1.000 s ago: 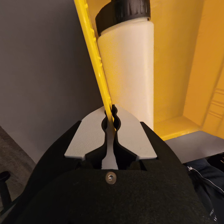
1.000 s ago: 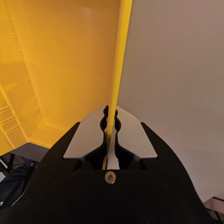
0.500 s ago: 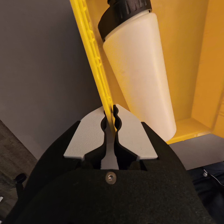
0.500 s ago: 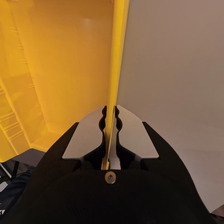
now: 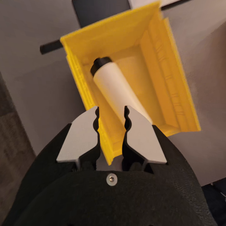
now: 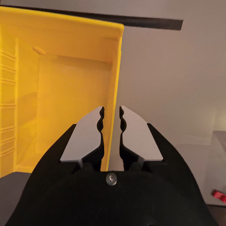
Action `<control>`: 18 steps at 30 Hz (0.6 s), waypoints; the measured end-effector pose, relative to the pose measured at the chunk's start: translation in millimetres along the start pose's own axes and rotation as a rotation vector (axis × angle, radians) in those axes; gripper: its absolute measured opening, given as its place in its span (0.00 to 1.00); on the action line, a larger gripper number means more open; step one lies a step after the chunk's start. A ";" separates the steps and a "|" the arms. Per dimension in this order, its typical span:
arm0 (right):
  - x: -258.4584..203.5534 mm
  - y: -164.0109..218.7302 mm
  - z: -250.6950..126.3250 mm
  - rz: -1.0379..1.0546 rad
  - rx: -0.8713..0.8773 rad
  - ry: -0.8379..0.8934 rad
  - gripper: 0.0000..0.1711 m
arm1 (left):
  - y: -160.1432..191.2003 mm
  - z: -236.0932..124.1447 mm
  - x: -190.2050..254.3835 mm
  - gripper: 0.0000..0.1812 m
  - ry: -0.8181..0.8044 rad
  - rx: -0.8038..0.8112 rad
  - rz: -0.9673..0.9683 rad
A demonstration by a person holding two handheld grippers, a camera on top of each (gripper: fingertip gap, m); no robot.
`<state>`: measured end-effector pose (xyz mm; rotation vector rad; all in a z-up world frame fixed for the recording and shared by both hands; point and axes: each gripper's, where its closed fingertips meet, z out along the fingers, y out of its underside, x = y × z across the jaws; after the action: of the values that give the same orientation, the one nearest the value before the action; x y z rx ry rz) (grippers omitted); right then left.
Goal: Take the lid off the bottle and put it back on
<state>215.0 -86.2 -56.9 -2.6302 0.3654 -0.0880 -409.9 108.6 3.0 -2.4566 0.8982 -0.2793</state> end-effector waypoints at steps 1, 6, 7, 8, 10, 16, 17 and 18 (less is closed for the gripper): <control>-5.1 -3.7 -6.8 -0.012 0.030 0.005 0.15 | -6.8 -5.3 10.6 0.22 0.018 0.047 0.017; -46.2 -32.4 -50.1 -0.137 0.266 0.022 0.14 | -29.7 -27.6 48.5 0.21 -0.092 0.248 0.200; -55.8 -38.2 -60.0 -0.164 0.319 0.023 0.14 | -31.8 -30.7 54.6 0.21 -0.112 0.281 0.220; -66.6 -43.6 -69.9 -0.189 0.372 0.015 0.14 | -32.6 -32.8 58.3 0.21 -0.132 0.305 0.231; -88.4 -54.1 -90.1 -0.236 0.482 -0.010 0.15 | -29.8 -31.8 59.4 0.22 -0.165 0.307 0.241; -146.1 -85.0 -147.9 -0.332 0.844 -0.152 0.20 | 13.4 22.6 40.5 0.29 -0.100 -0.043 0.125; -153.1 -88.6 -152.2 -0.333 0.869 -0.177 0.20 | 17.1 32.5 39.9 0.25 -0.072 -0.076 0.092; -159.5 -91.4 -154.4 -0.333 0.879 -0.198 0.20 | 18.1 40.8 39.4 0.26 -0.054 -0.091 0.057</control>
<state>64.0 -35.1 122.7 -1.7782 -0.1656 -0.0726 -375.4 87.0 -40.5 -2.5035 0.9756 -0.1550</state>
